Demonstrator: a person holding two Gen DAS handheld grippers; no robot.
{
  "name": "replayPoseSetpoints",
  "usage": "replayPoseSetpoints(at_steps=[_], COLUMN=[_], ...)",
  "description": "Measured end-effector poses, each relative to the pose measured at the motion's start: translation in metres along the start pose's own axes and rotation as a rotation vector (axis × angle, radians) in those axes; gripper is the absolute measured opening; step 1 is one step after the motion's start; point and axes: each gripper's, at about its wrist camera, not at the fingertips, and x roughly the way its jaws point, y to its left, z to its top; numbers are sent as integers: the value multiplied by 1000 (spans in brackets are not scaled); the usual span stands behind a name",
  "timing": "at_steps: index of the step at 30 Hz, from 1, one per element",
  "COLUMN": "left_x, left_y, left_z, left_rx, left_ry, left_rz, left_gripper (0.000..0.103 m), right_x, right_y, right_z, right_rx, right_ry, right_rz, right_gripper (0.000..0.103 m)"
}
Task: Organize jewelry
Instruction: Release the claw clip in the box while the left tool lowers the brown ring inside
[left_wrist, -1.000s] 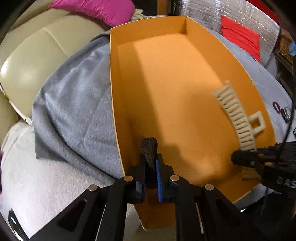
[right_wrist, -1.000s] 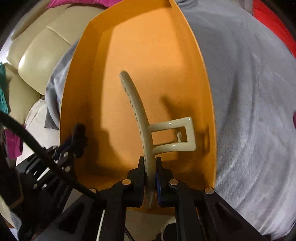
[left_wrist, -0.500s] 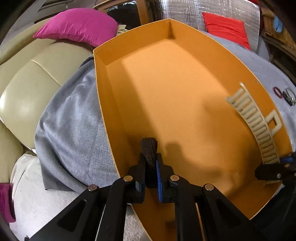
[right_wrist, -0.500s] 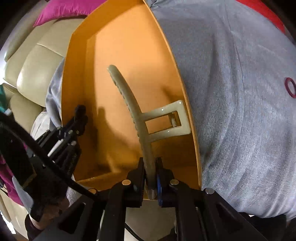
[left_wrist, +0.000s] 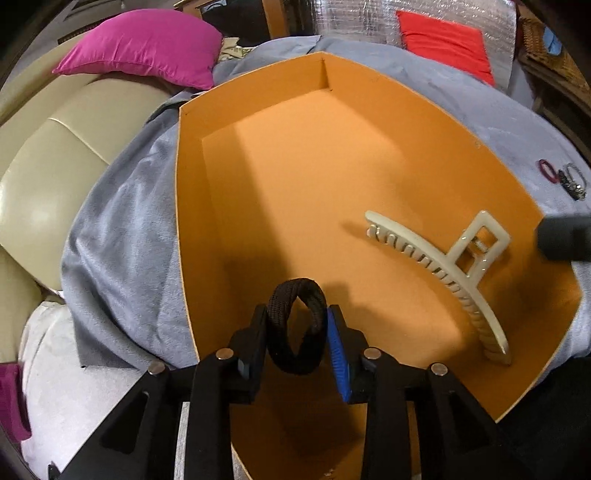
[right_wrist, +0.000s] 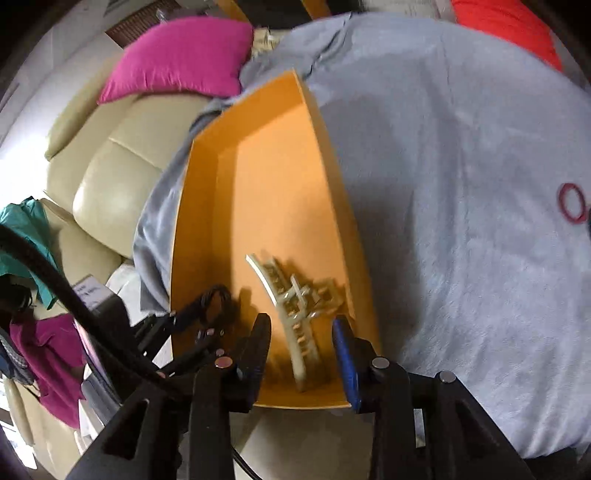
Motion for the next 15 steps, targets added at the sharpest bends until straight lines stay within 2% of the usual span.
replayPoseSetpoints(at_steps=[5,11,13,15], left_x=[2,6,9,12], left_y=[2,4,4,4], left_z=[-2,-3,-1,2], left_rx=[3,42,57,62], left_ry=[2,0,1,-16], left_rz=[59,53,-3,-26], left_gripper=[33,33,34,35], right_x=[1,4,5,5], right_y=[-4,-4,-5,-5], right_z=[-8,-10,-10,-11], right_rx=[5,-1,1,4], right_ry=[8,11,10,14], right_rz=[24,20,21,22], right_gripper=[38,38,38,38])
